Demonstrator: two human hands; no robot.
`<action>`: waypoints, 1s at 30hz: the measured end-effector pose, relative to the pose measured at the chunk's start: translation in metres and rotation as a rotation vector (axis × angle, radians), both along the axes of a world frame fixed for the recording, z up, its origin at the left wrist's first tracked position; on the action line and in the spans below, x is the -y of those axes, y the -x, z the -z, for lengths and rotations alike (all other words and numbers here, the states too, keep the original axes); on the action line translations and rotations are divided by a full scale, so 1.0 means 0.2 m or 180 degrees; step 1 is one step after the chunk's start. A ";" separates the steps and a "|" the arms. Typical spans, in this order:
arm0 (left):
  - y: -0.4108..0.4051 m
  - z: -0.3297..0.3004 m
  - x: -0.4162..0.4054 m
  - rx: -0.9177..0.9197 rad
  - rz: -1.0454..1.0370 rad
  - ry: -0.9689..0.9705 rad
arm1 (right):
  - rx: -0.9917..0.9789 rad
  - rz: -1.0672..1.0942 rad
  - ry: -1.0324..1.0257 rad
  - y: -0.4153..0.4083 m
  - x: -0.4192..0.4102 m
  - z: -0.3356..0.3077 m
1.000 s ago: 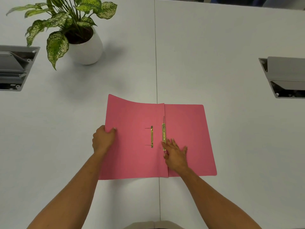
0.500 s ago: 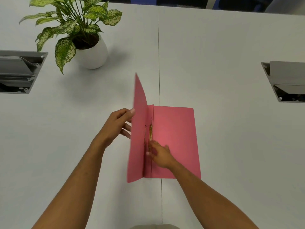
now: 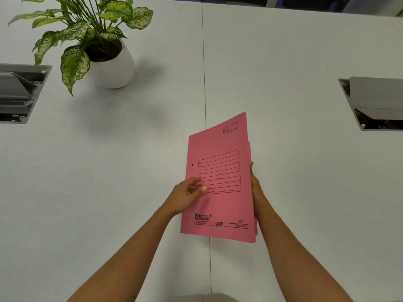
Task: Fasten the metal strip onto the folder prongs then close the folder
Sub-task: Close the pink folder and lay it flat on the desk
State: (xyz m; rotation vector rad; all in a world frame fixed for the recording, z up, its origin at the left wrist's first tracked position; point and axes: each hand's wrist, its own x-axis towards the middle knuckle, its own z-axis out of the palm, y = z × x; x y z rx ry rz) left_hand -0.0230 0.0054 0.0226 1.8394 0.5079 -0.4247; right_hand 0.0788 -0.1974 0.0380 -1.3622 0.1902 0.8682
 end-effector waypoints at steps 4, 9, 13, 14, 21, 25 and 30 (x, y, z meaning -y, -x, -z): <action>0.06 0.10 0.01 -0.0164 -0.0506 -0.0399 | -0.0058 0.0473 0.0207 -0.01 0.14 0.06; 0.09 0.15 -0.03 -0.0328 -0.0890 -0.0290 | 0.0161 0.0680 0.0644 0.00 0.28 0.16; 0.09 0.15 -0.05 -0.0419 -0.1117 -0.0137 | 0.1064 0.0117 0.1850 0.05 0.29 0.25; 0.09 0.15 -0.05 -0.0429 -0.1150 -0.0022 | 0.1110 0.0110 0.1939 0.05 0.27 0.26; 0.10 0.16 -0.05 -0.0571 -0.1348 0.0878 | 0.1393 -0.0176 0.2485 0.10 0.18 0.29; 0.12 0.16 -0.04 -0.0469 -0.1359 0.0955 | 0.1403 -0.0048 0.2596 0.11 0.20 0.30; 0.15 0.14 -0.05 -0.0350 -0.1383 0.1455 | 0.1230 0.0166 0.2376 0.12 0.20 0.30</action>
